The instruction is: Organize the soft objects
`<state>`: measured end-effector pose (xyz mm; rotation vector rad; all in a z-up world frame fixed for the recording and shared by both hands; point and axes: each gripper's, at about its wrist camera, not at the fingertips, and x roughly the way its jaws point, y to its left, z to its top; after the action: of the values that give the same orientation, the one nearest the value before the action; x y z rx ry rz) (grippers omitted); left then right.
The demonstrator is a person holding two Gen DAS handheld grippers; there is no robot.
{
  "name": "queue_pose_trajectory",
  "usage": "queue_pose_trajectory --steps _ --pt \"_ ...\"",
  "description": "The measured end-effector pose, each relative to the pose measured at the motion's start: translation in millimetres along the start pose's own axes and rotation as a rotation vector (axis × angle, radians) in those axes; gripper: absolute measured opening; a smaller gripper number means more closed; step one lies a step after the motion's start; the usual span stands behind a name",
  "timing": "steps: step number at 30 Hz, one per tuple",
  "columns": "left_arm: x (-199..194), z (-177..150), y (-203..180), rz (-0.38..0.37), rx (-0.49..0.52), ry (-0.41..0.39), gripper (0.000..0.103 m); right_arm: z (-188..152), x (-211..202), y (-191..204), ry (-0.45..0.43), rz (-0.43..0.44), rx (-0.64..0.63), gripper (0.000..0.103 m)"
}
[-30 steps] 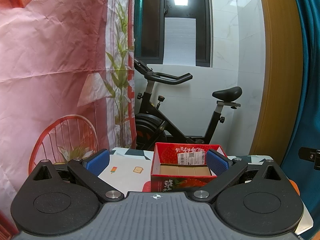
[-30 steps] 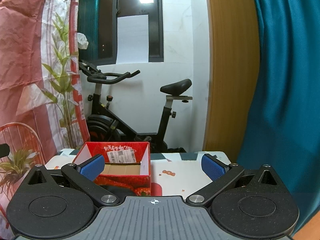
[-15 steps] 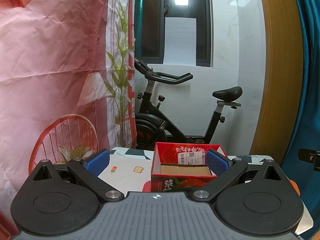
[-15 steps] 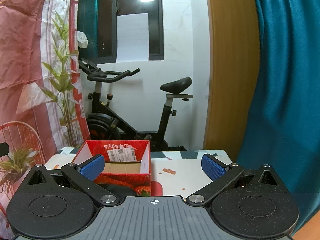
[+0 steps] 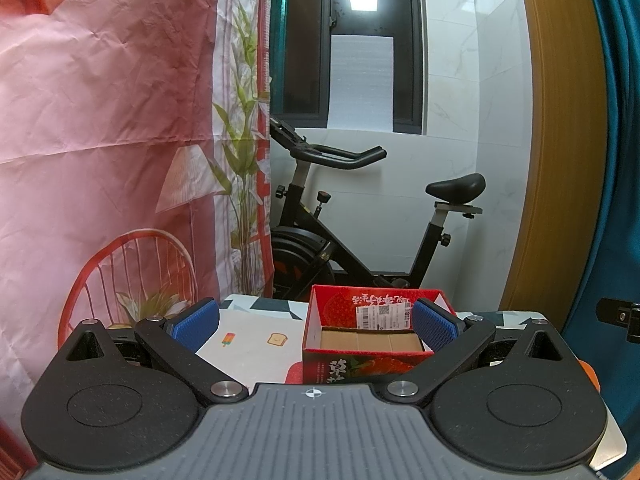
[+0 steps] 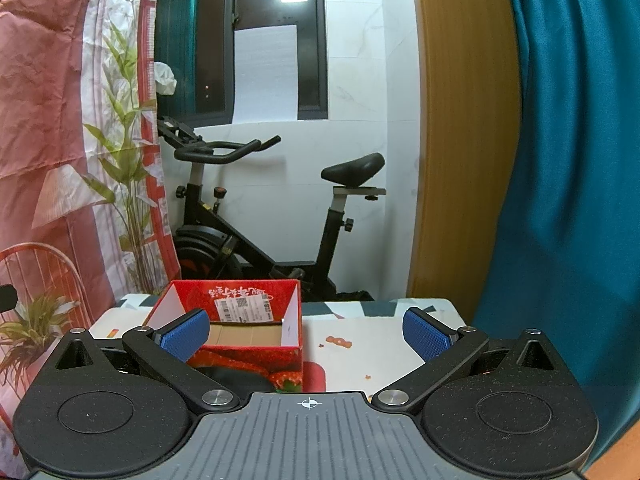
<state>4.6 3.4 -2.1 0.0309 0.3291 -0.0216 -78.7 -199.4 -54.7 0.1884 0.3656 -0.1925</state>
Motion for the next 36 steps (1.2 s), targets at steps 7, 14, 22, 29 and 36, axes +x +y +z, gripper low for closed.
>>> queue_pose_trajectory --steps 7,14,22,29,36 --pt "-0.2 0.0 0.1 0.000 0.000 0.000 0.103 0.7 0.1 0.1 0.000 0.000 0.001 0.103" --pt "-0.6 0.2 0.2 -0.003 -0.001 -0.003 0.103 0.4 0.4 0.9 0.002 0.007 0.004 0.103" --pt "3.2 -1.3 3.2 -0.014 -0.012 -0.003 0.103 -11.1 4.1 2.5 -0.005 0.044 0.027 0.103" --pt "24.4 -14.2 5.9 -0.014 -0.022 0.030 0.103 -26.4 24.0 0.5 0.000 0.079 0.037 0.103" --pt "62.2 -46.1 9.8 -0.015 -0.038 0.059 0.103 -60.1 67.3 -13.2 0.003 0.178 0.140 0.103"
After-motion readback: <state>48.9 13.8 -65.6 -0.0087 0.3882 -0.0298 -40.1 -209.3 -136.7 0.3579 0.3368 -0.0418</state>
